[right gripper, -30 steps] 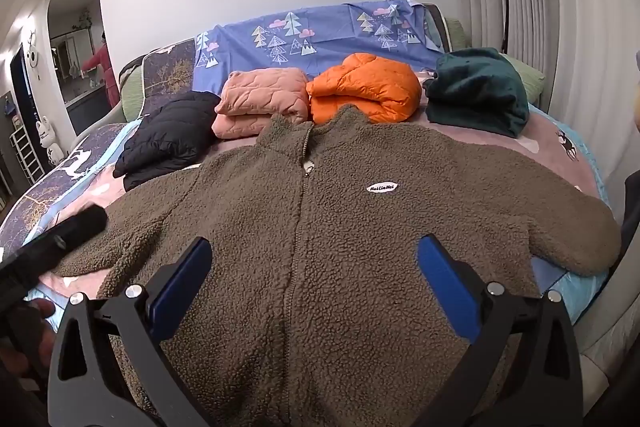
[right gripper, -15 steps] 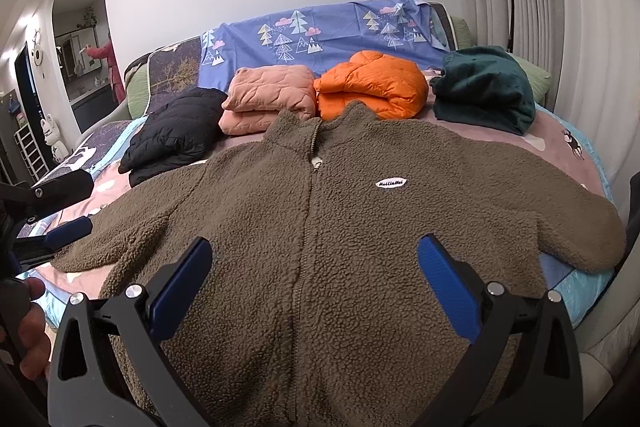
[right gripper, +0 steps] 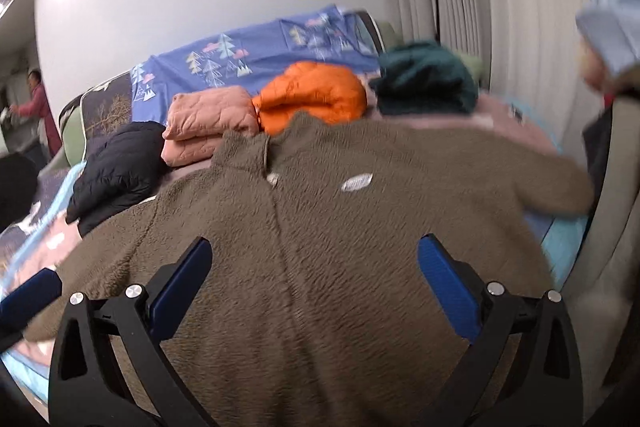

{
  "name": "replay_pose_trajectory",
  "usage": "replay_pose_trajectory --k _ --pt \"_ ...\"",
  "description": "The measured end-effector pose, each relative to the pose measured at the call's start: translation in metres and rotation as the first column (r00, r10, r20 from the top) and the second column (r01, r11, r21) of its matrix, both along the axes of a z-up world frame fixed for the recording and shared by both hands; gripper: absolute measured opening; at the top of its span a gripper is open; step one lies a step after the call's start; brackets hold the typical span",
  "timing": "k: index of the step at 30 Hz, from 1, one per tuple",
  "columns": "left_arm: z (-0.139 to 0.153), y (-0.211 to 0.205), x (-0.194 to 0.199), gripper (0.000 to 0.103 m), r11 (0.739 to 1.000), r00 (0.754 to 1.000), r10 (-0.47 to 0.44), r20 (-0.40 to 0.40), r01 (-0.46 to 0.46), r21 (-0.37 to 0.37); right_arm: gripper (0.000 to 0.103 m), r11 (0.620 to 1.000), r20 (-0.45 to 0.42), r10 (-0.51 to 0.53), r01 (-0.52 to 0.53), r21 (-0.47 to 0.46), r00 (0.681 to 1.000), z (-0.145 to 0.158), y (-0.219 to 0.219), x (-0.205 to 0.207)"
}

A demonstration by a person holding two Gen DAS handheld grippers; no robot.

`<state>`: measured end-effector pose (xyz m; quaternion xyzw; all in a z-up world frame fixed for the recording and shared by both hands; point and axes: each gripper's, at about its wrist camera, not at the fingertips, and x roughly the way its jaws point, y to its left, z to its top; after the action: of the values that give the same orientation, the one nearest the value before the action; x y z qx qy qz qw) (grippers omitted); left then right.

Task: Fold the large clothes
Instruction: 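Position both grippers open above the brown fleece jacket, then grasp the sleeve cuff of the brown fleece jacket with the left gripper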

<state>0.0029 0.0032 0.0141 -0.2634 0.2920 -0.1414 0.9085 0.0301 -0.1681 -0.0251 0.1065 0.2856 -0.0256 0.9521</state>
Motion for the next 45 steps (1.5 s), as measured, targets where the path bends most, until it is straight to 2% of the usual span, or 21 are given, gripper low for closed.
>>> replay_pose_trajectory --k 3,8,15,20,23,26,29,37,39,41,42,43,44,45 --pt "0.002 -0.008 -0.004 0.101 0.999 1.0 0.002 0.019 -0.003 0.037 0.102 1.0 -0.016 0.019 -0.019 -0.001 1.0 -0.004 0.0 0.004" --pt "0.0 -0.004 -0.002 0.101 1.0 1.0 0.006 0.008 -0.006 0.027 0.102 0.999 -0.003 -0.016 0.016 -0.028 1.0 -0.004 -0.005 0.004" --pt "-0.001 0.001 -0.004 0.101 0.999 1.0 0.018 0.004 -0.018 0.031 0.102 0.999 -0.023 -0.008 0.007 -0.033 1.0 -0.008 -0.009 0.007" --pt "-0.002 0.009 -0.01 0.101 0.994 0.997 0.072 0.017 -0.073 0.077 0.102 0.999 -0.019 0.042 -0.041 0.018 0.999 -0.006 -0.019 0.007" --pt "-0.001 0.015 -0.015 0.101 0.984 0.993 0.114 0.035 -0.118 0.132 0.102 0.989 -0.004 0.11 -0.109 0.095 0.994 -0.003 -0.028 0.003" --pt "-0.001 0.022 -0.019 0.101 0.963 0.985 0.164 0.054 -0.171 0.207 0.102 0.974 0.014 0.176 -0.176 0.141 0.984 0.004 -0.034 0.0" --pt "-0.005 0.032 -0.021 0.101 0.936 0.975 0.215 0.057 -0.223 0.273 0.102 0.968 0.017 0.218 -0.218 0.127 0.976 0.011 -0.033 -0.003" --pt "-0.021 0.087 -0.016 0.101 0.885 0.934 0.357 0.018 -0.344 0.315 0.102 0.955 0.03 0.269 -0.271 0.117 0.963 0.019 -0.035 -0.001" --pt "-0.025 0.101 -0.015 0.101 0.858 0.917 0.399 0.015 -0.379 0.346 0.102 0.954 0.032 0.276 -0.278 0.109 0.961 0.019 -0.033 0.001" --pt "-0.031 0.115 -0.014 0.101 0.82 0.895 0.445 0.012 -0.413 0.397 0.102 0.959 0.039 0.271 -0.273 0.079 0.962 0.019 -0.03 0.001" --pt "-0.033 0.121 -0.014 0.101 0.793 0.88 0.474 0.011 -0.432 0.429 0.102 0.958 0.043 0.276 -0.279 0.069 0.96 0.018 -0.029 0.002" --pt "-0.038 0.132 -0.012 0.101 0.753 0.856 0.517 0.006 -0.458 0.472 0.102 0.956 0.048 0.283 -0.285 0.061 0.958 0.018 -0.027 0.003" --pt "-0.042 0.141 -0.011 0.101 0.728 0.838 0.546 -0.002 -0.473 0.497 0.102 0.955 0.048 0.287 -0.29 0.061 0.957 0.018 -0.026 0.003" --pt "-0.044 0.148 -0.009 0.101 0.714 0.826 0.564 -0.011 -0.481 0.508 0.102 0.954 0.045 0.29 -0.292 0.067 0.956 0.017 -0.027 0.005"
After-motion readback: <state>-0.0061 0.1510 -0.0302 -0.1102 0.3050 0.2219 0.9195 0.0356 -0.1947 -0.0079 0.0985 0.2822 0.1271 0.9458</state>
